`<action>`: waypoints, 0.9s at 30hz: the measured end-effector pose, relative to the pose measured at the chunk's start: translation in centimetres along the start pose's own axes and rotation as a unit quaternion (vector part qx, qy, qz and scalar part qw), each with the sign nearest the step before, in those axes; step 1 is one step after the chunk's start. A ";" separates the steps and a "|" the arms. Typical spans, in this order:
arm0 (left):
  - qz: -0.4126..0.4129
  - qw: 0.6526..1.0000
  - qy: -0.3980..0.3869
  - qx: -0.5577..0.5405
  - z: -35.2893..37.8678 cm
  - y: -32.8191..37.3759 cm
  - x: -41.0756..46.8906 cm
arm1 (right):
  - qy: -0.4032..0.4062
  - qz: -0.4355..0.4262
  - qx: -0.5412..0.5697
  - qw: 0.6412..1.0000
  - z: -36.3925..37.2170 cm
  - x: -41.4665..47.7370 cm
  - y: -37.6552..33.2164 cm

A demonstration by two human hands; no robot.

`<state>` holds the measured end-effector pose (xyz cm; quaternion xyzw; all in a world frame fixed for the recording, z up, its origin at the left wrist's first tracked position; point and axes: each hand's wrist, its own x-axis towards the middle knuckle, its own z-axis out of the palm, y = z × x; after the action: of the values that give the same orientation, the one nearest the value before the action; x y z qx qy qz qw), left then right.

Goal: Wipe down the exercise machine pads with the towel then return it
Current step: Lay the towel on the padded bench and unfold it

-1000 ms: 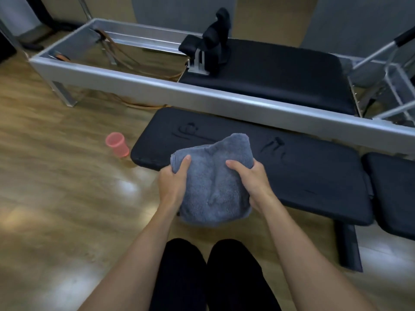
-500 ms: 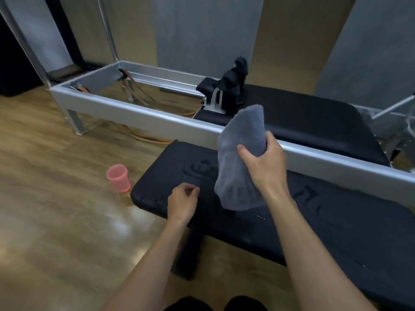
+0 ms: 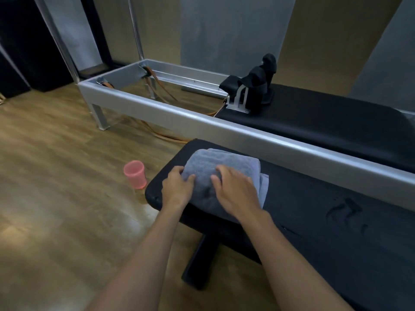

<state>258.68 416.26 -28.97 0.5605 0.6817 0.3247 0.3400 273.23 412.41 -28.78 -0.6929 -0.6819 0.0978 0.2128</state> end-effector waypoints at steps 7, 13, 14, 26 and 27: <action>0.086 0.967 0.037 0.237 -0.2 -1.3 0.5 | -0.023 0.029 -0.104 0.994 4.2 -0.4 0.9; 0.126 0.963 0.100 0.216 -2.9 -2.8 6.2 | -0.056 0.083 -0.110 0.989 4.8 2.7 -0.7; 0.141 0.966 0.092 0.195 -2.8 -2.8 7.3 | -0.049 0.090 -0.112 0.988 5.2 2.8 -1.0; 0.118 0.984 -0.118 0.058 1.2 -3.2 17.4 | 0.019 0.126 -0.098 0.987 7.1 2.1 -2.8; 0.102 0.986 -0.123 0.054 1.1 -3.2 17.8 | 0.013 0.131 -0.100 0.986 7.0 2.7 -2.7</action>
<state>255.32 433.39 -33.99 0.6801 0.5907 0.2490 0.3556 267.98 416.15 -33.42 -0.7954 -0.5886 0.0468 0.1368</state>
